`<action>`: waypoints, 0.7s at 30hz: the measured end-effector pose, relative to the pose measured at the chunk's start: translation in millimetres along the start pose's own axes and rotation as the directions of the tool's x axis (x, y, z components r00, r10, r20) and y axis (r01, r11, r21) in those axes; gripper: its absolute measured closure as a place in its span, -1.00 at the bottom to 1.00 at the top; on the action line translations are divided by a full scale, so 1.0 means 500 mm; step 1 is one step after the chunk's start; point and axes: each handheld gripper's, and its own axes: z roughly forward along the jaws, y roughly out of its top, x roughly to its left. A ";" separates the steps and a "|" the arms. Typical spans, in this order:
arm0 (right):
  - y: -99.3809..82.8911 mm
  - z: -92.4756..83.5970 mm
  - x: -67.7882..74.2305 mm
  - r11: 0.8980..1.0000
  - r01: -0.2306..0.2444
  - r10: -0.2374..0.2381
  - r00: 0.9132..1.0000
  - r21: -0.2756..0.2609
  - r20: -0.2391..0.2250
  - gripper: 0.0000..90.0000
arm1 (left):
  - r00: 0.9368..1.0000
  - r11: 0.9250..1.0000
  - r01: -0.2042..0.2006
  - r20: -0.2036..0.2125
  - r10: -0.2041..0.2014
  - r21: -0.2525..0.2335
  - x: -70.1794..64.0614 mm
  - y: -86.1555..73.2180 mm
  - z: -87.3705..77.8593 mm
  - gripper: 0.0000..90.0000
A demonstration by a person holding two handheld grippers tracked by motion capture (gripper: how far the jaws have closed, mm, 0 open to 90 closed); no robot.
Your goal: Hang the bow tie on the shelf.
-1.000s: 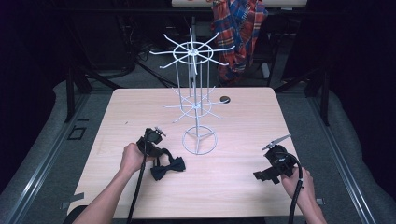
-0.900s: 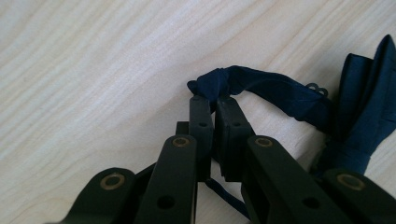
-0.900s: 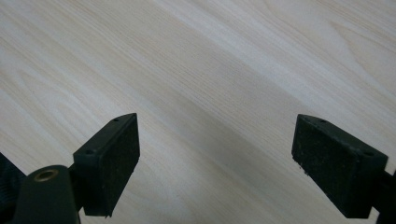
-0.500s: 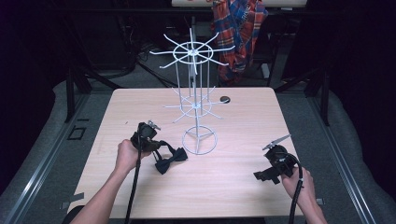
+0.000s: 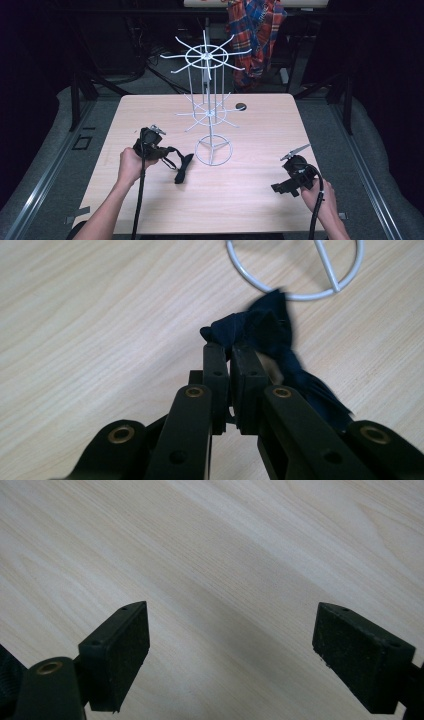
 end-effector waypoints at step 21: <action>0.000 0.001 0.003 1.000 -0.006 0.006 1.000 0.002 -0.005 -0.67 | 0.995 0.991 0.103 -0.009 -0.104 -0.090 0.035 0.019 -0.056 0.94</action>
